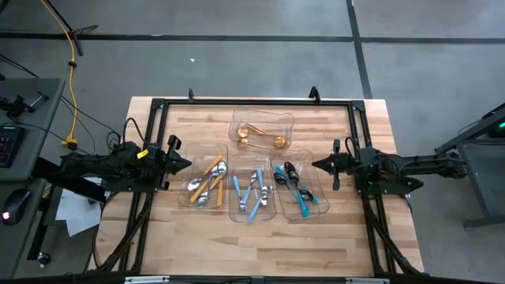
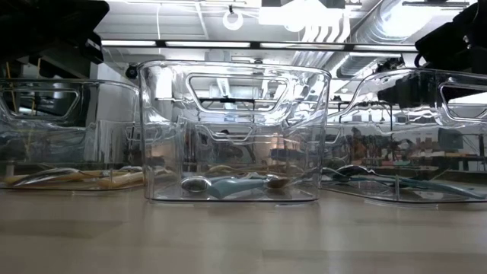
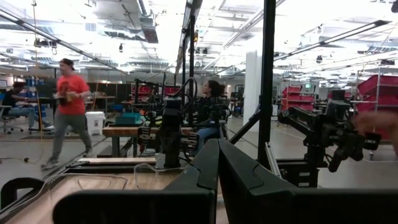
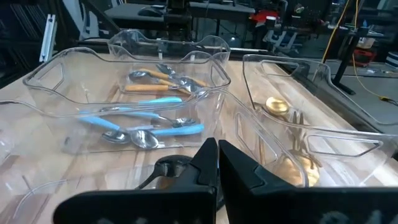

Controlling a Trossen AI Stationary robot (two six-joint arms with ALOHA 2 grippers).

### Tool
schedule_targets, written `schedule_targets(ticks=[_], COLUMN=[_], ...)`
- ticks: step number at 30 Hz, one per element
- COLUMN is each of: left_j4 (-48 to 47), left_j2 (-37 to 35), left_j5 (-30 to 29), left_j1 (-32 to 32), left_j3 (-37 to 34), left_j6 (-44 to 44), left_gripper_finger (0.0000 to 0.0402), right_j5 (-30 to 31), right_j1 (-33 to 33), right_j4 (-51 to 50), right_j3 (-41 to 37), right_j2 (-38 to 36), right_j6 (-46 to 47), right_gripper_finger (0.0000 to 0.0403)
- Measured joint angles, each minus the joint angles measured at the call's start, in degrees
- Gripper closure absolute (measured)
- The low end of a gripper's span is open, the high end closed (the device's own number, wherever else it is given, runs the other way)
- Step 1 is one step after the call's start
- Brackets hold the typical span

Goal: Sort silverware by color (type)
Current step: Return to Home Position

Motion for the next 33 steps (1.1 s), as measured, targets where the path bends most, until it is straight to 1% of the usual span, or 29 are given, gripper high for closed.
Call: schedule_targets(ticks=[10, 18, 22, 28, 33], left_j4=[0.0, 0.0, 0.0, 0.0, 0.0], left_j2=[0.0, 0.0, 0.0, 0.0, 0.0], left_j5=[0.0, 0.0, 0.0, 0.0, 0.0], left_j1=[0.0, 0.0, 0.0, 0.0, 0.0], left_j3=[0.0, 0.0, 0.0, 0.0, 0.0], left_j6=[0.0, 0.0, 0.0, 0.0, 0.0], left_gripper_finger=[0.0401, 0.0401, 0.0401, 0.0401, 0.0401], right_j5=[0.0, 0.0, 0.0, 0.0, 0.2], right_j1=[0.0, 0.0, 0.0, 0.0, 0.5], right_j4=[-0.1, -0.1, -0.1, -0.1, 2.7], right_j3=[0.0, 0.0, 0.0, 0.1, 0.0], right_j2=[0.0, -1.3, -4.0, -12.1, -12.0], right_j6=[-0.1, -0.1, -0.1, -0.1, -0.1], right_gripper_finger=[0.0402, 0.0402, 0.0402, 0.0402, 0.0402])
